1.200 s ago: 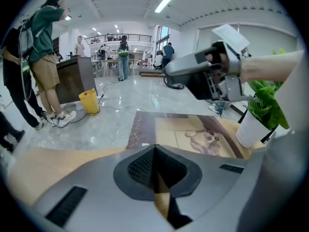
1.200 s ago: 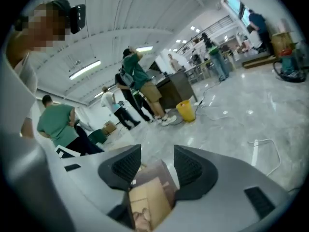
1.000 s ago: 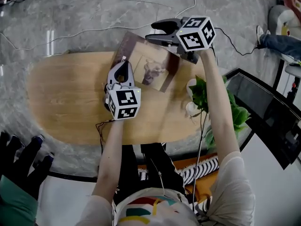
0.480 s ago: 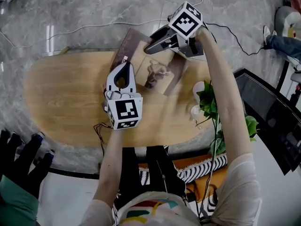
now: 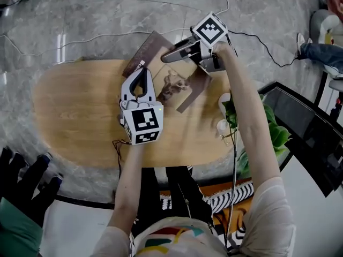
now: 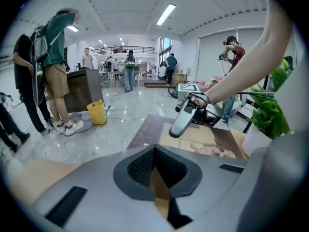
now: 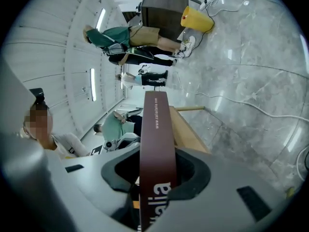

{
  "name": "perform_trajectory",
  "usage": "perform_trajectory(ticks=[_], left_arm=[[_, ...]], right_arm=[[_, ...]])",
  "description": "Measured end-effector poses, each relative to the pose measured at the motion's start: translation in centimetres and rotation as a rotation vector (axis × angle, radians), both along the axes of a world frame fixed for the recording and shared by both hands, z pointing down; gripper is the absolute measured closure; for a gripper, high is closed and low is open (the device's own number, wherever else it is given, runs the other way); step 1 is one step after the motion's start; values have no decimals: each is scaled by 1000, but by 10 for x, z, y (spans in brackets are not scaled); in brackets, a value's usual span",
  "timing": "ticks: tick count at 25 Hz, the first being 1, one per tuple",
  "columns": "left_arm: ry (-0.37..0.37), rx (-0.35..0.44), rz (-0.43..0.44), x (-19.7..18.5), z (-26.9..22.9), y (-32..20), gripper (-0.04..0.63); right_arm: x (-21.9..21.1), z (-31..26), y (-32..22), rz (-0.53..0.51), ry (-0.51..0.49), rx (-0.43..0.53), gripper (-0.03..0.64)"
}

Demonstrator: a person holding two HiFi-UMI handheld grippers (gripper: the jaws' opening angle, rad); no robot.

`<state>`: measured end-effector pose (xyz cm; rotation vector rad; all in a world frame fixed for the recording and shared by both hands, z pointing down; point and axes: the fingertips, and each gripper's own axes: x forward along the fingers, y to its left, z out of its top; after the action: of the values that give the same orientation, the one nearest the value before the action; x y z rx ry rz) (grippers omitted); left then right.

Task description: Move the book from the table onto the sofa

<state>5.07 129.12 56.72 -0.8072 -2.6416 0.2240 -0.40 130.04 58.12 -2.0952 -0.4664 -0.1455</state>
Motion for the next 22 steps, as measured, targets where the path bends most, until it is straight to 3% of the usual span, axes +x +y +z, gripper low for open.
perform_trajectory(ticks=[9,11,14,15,17,22], left_arm=[[-88,-64,-7,20,-71,-16,589],[-70,38,-74,21,-53,-10,589],[23,364,-302,31,-11,-41,589],[36,412,-339,30,-12,-39,589],[24,407,-353,30,-38,-25,589],[-71,335,-339,50,-135,-38,589]], right_arm=[[17,-92,-5,214,88,-211,463],[13,-78,5,215,115,-171,463],[19,-27,-12,122,213,117,463],[14,-27,-8,138,231,159,463],[6,-48,2,242,237,147,463],[11,-152,-29,514,173,1,463]])
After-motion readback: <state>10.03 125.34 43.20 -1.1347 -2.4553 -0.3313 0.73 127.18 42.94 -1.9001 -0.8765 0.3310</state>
